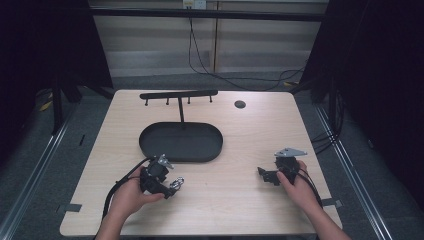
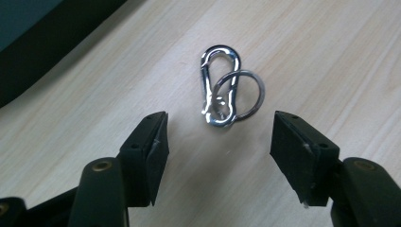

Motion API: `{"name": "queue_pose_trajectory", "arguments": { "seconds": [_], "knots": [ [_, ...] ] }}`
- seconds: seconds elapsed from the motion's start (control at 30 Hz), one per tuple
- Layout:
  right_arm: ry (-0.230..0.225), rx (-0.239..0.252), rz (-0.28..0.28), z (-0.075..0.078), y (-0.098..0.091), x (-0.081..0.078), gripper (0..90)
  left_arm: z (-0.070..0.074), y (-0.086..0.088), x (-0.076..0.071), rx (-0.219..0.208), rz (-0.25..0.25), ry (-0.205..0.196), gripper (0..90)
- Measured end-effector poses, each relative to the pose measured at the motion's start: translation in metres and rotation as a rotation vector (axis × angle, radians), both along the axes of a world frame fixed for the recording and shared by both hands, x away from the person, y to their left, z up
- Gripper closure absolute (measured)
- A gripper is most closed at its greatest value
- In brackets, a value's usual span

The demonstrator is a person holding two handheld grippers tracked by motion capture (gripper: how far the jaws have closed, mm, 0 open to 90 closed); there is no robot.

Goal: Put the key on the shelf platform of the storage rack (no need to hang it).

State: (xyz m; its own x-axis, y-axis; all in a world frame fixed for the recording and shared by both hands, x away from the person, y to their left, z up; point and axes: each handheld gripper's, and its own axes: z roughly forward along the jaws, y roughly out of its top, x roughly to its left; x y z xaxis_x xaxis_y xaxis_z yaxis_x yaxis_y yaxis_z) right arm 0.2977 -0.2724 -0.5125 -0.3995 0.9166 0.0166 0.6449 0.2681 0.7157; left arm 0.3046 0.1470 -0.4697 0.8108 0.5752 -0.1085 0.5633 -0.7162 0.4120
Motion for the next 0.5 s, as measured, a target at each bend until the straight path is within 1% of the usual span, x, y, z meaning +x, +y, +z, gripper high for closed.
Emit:
{"name": "queue_pose_trajectory", "arguments": {
  "seconds": [0.07,0.1,0.13,0.2,0.27,0.3,0.47,0.5],
  "knots": [
    [0.002,0.0,-0.002,0.0,0.0,0.0,12.7,-0.002,-0.003,0.003,0.018,-0.009,0.009,38.2],
    [-0.001,-0.002,0.0,0.0,0.0,0.0,12.7,-0.002,-0.004,0.003,0.027,-0.005,0.013,38.6],
    [0.001,-0.001,-0.002,0.0,0.0,0.0,12.7,-0.002,-0.004,0.003,0.027,-0.005,0.013,39.7],
    [0.002,0.0,-0.002,0.0,0.0,0.0,12.5,-0.001,-0.008,0.006,0.052,-0.011,0.01,40.7],
    [0.002,-0.001,-0.001,0.0,0.0,0.0,12.4,0.0,-0.009,0.007,0.046,-0.006,0.007,41.4],
    [0.002,-0.001,-0.002,0.0,0.001,0.0,12.4,0.002,-0.011,0.008,0.042,-0.012,0.011,41.4],
    [0.003,0.0,-0.002,0.0,0.001,0.0,12.3,0.003,-0.019,0.009,0.05,-0.032,0.027,41.7],
    [0.003,0.0,-0.002,0.0,0.001,0.0,12.4,0.003,-0.02,0.009,0.05,-0.029,0.03,42.8]
  ]
}}
